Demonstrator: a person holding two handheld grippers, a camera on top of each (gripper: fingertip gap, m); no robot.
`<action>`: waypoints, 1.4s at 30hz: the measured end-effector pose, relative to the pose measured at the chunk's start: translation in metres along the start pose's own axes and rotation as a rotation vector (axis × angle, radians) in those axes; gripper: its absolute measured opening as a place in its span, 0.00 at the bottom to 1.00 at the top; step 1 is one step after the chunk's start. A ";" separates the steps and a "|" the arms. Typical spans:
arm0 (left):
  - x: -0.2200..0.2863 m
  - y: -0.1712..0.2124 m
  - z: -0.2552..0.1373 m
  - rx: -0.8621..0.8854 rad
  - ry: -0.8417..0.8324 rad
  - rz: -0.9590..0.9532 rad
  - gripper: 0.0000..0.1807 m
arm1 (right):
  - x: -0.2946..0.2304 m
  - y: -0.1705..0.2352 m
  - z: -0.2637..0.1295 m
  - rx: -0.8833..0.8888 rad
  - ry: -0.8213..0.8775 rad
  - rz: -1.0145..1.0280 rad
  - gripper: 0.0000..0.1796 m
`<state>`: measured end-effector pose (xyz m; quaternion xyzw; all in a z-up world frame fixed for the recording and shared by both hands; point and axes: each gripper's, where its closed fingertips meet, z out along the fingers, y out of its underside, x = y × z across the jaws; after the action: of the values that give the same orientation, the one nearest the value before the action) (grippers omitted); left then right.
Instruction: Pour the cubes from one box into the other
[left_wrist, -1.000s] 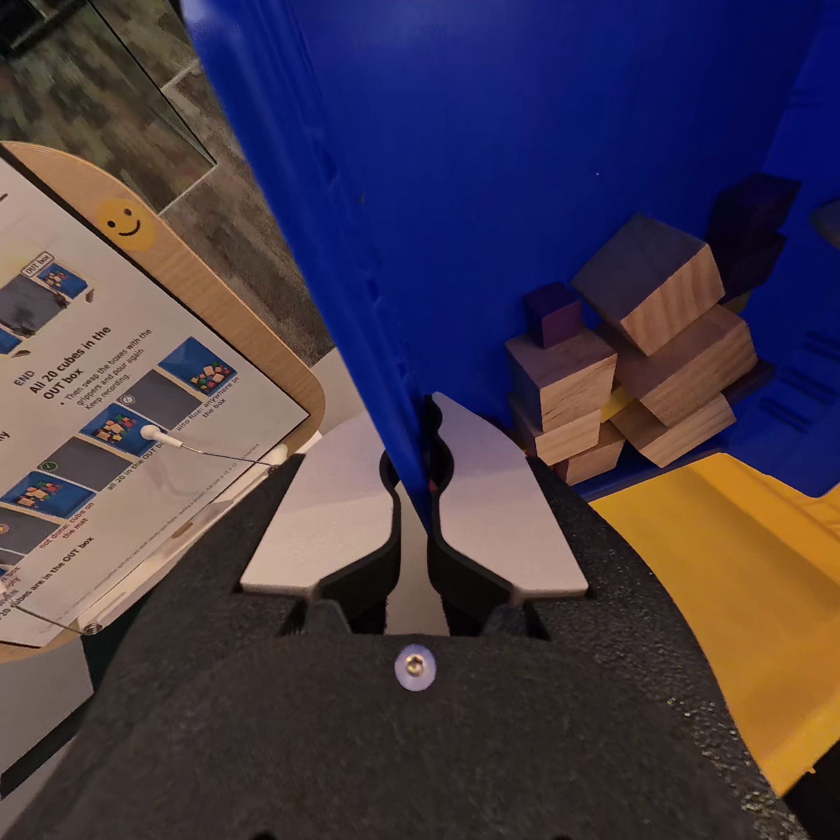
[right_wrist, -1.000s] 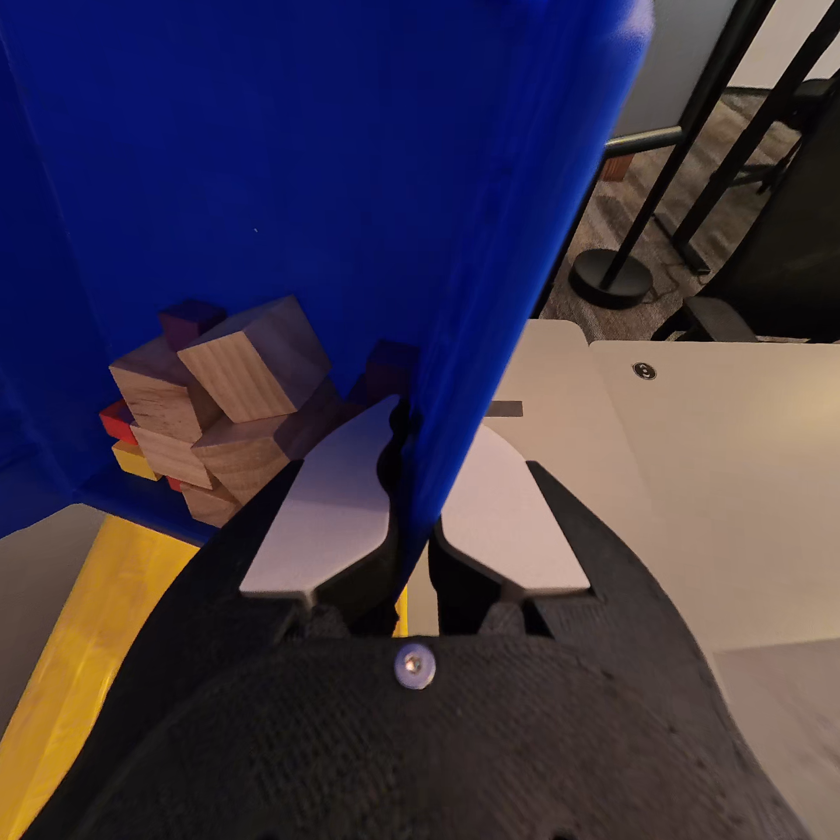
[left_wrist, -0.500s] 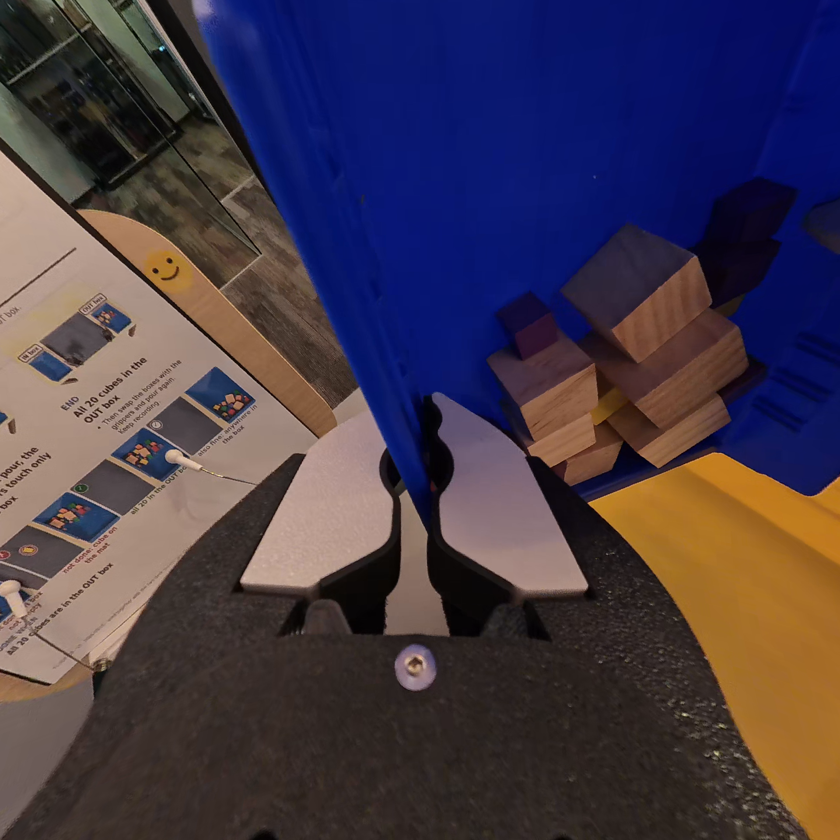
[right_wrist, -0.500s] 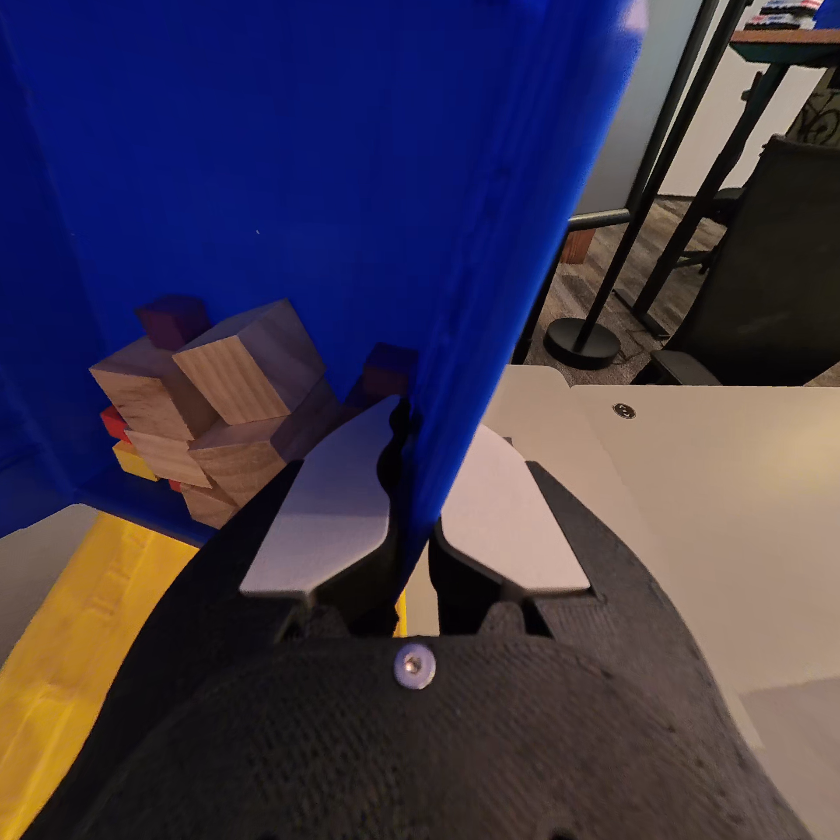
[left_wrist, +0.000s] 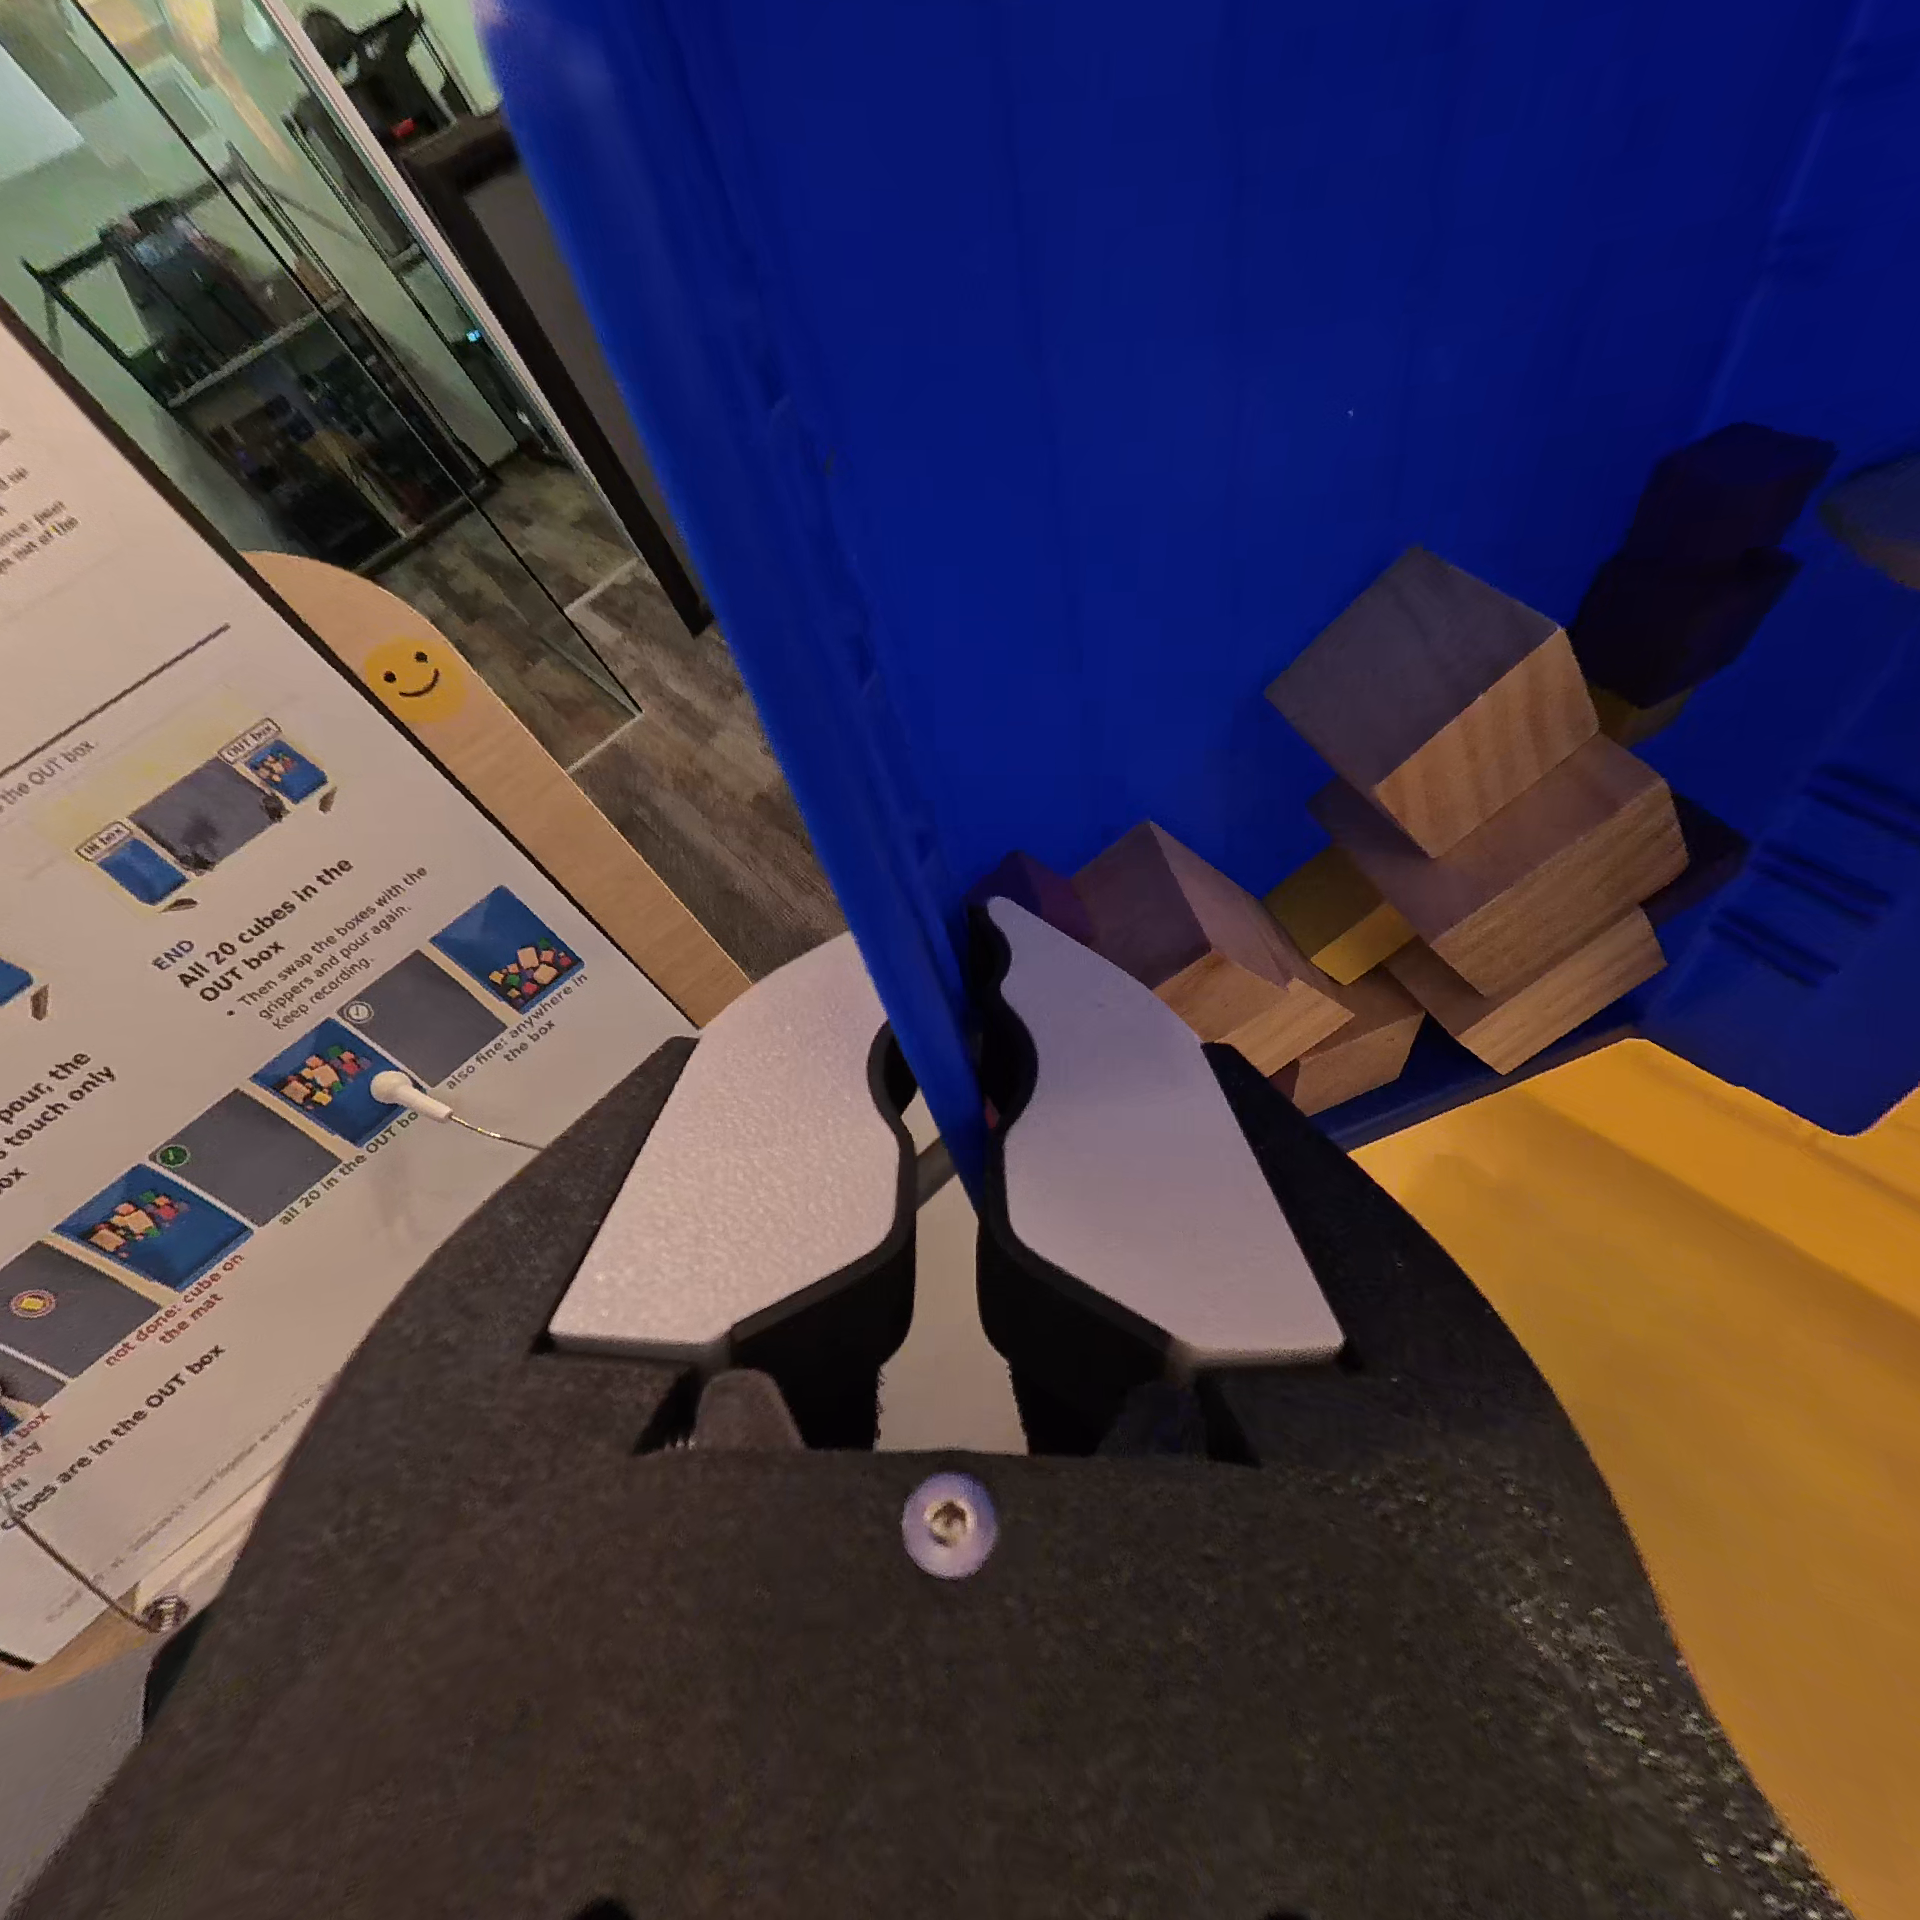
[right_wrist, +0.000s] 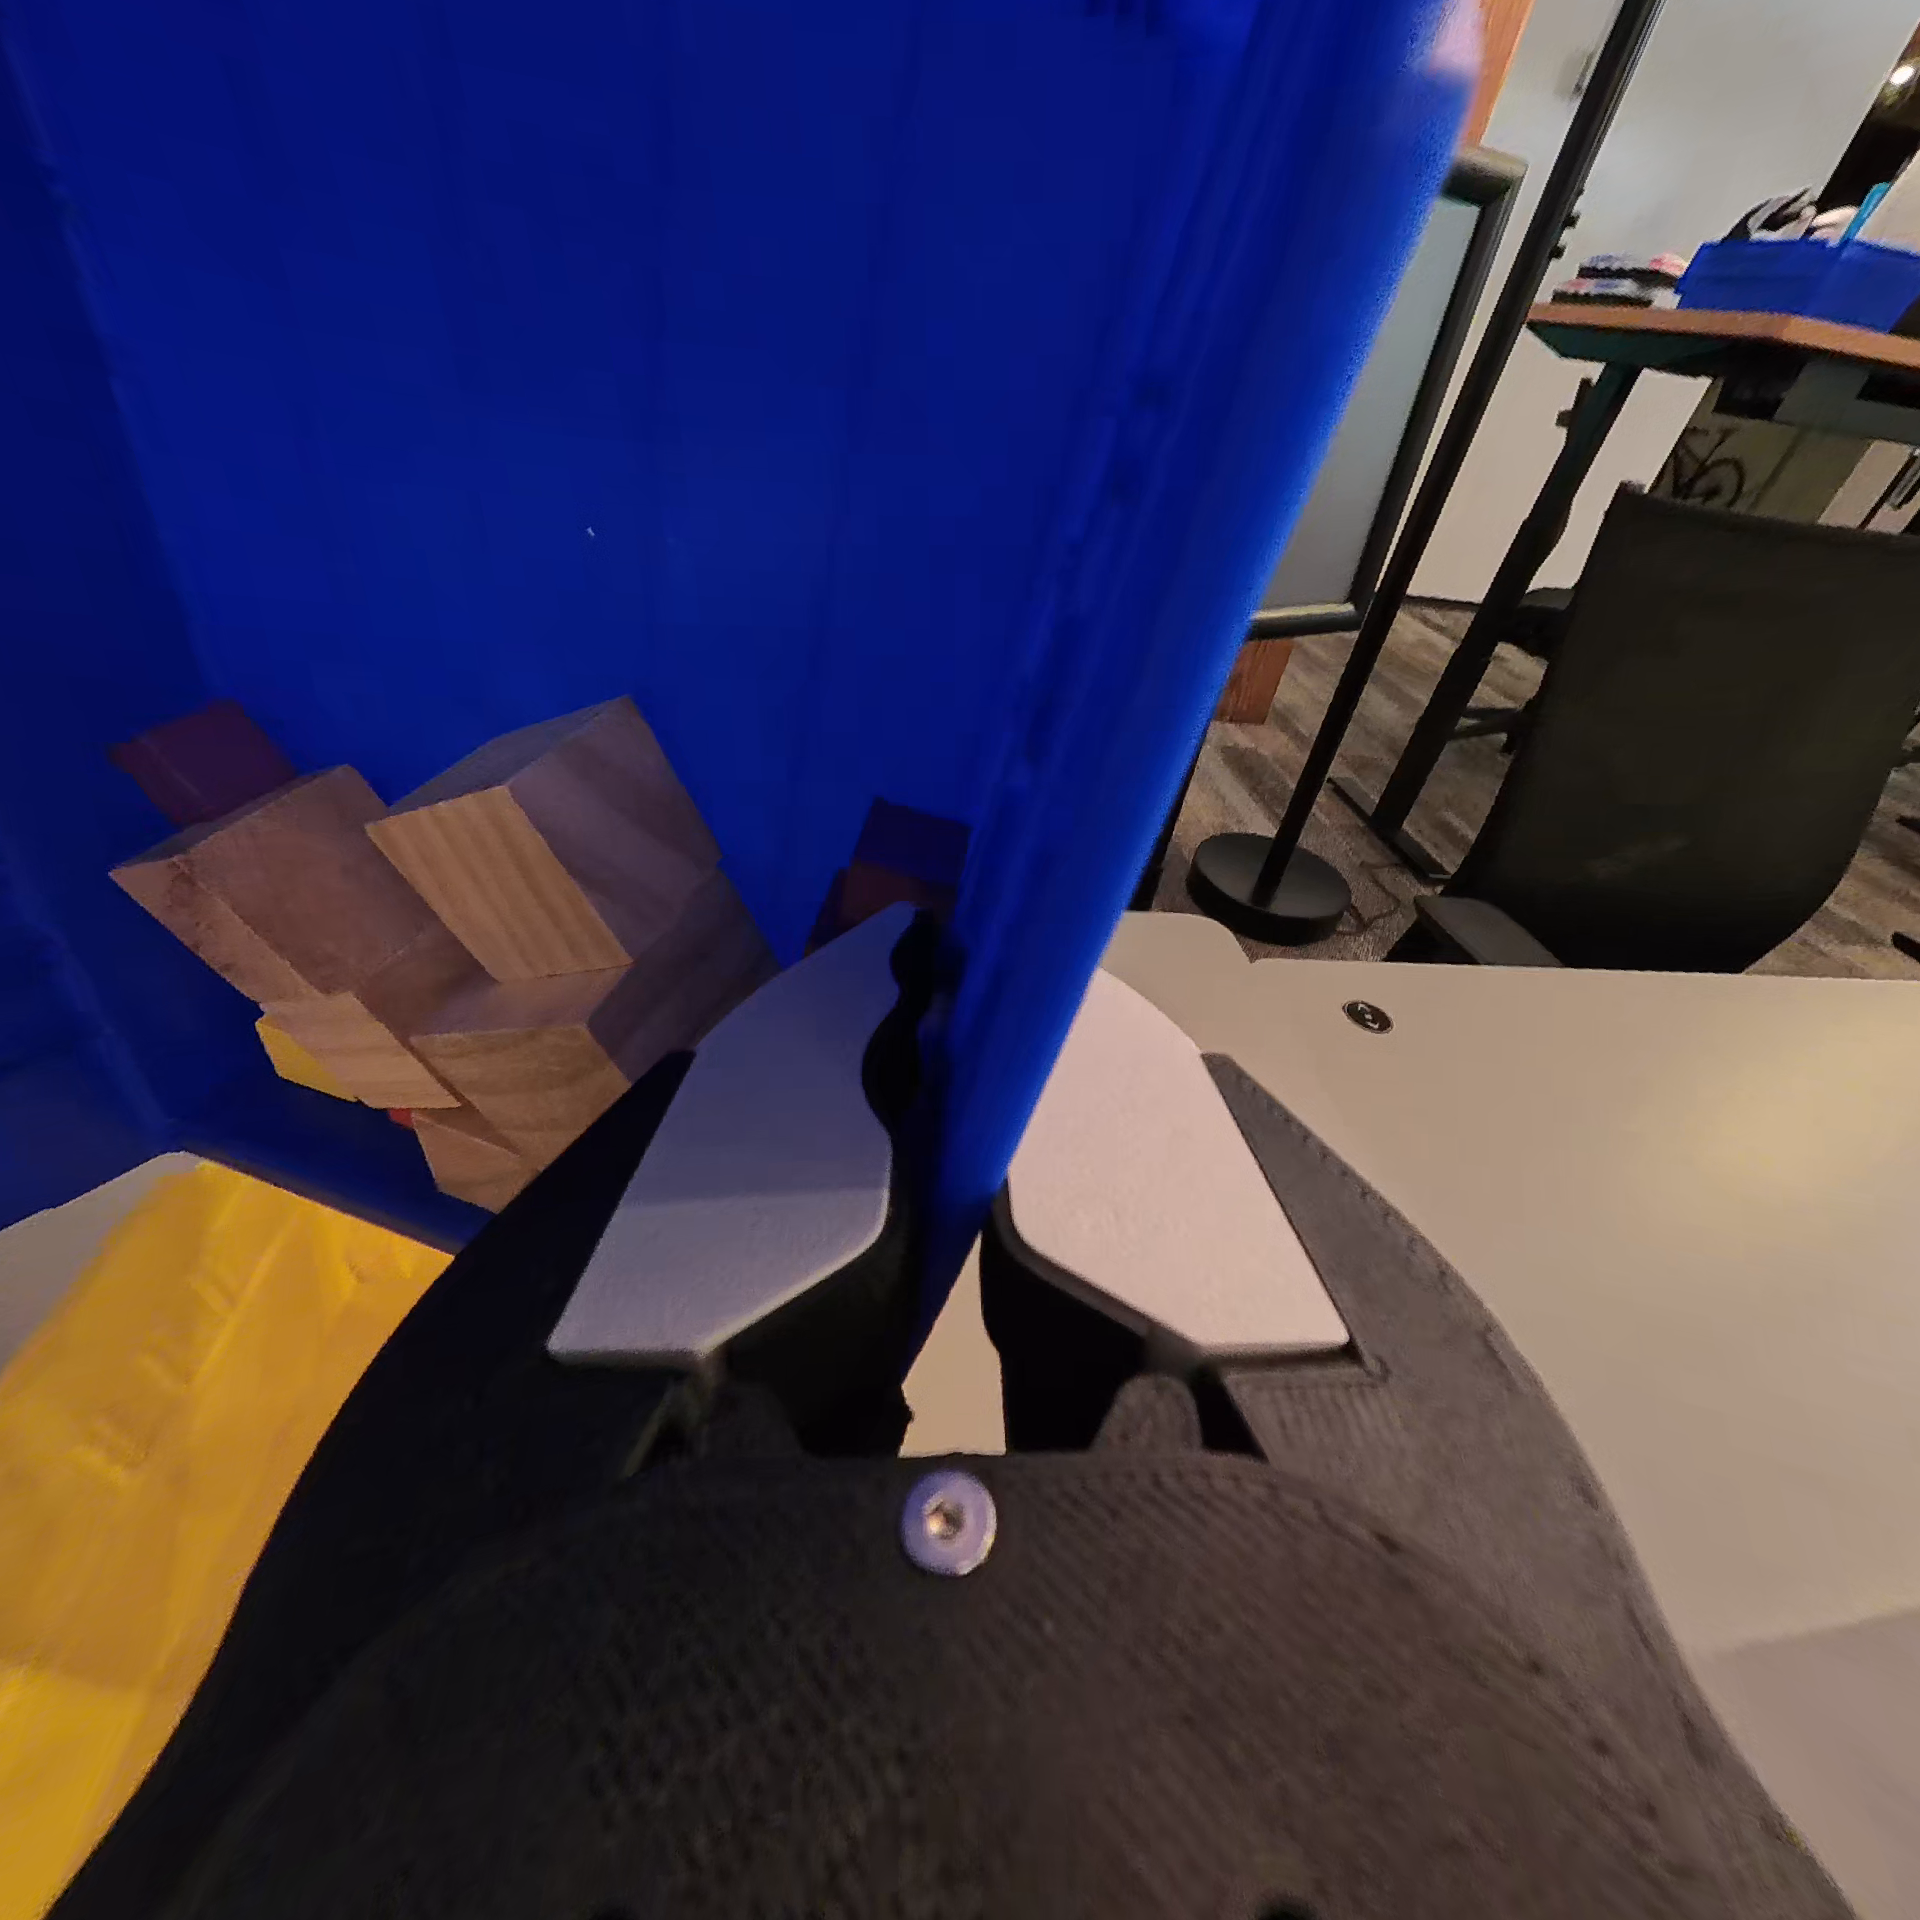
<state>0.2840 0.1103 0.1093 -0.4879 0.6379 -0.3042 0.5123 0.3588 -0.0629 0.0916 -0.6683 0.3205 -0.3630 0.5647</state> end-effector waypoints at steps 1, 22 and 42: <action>0.000 -0.001 0.000 0.013 -0.003 0.002 0.03 | 0.000 -0.001 -0.001 0.012 0.002 -0.001 0.04; -0.003 0.007 0.001 0.117 0.001 -0.037 0.03 | -0.006 -0.006 -0.004 0.102 0.052 -0.072 0.03; 0.007 0.003 0.001 0.154 0.003 -0.019 0.04 | 0.003 -0.002 -0.010 0.131 0.061 -0.067 0.04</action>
<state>0.2841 0.1045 0.1039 -0.4526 0.6087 -0.3578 0.5445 0.3522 -0.0701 0.0948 -0.6292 0.2905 -0.4220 0.5846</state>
